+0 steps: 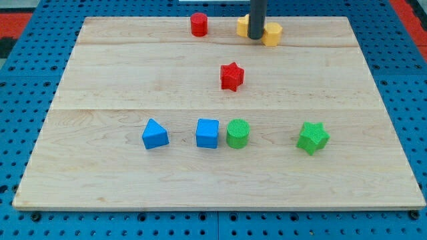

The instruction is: Move the red star slightly to the top side

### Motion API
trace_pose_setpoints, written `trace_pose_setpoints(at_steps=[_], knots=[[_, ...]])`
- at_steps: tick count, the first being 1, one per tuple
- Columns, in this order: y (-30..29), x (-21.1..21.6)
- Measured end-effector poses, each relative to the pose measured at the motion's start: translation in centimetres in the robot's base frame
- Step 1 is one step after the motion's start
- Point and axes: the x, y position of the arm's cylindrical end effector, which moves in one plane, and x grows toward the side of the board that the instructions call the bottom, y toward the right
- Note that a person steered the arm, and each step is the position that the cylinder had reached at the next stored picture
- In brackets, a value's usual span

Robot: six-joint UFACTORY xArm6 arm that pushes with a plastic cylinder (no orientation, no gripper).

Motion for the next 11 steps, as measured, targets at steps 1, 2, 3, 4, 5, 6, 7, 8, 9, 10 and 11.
trace_pose_setpoints(at_steps=[1, 2, 3, 4, 5, 6, 7, 8, 9, 10, 11], knots=[[0.4, 1.4], [4.0, 1.1], [7.2, -1.2], [8.4, -1.5], [8.1, 4.3], [12.1, 10.0], [14.6, 16.9], [8.8, 19.7], [0.3, 18.2], [-6.3, 17.0], [-7.6, 15.3]])
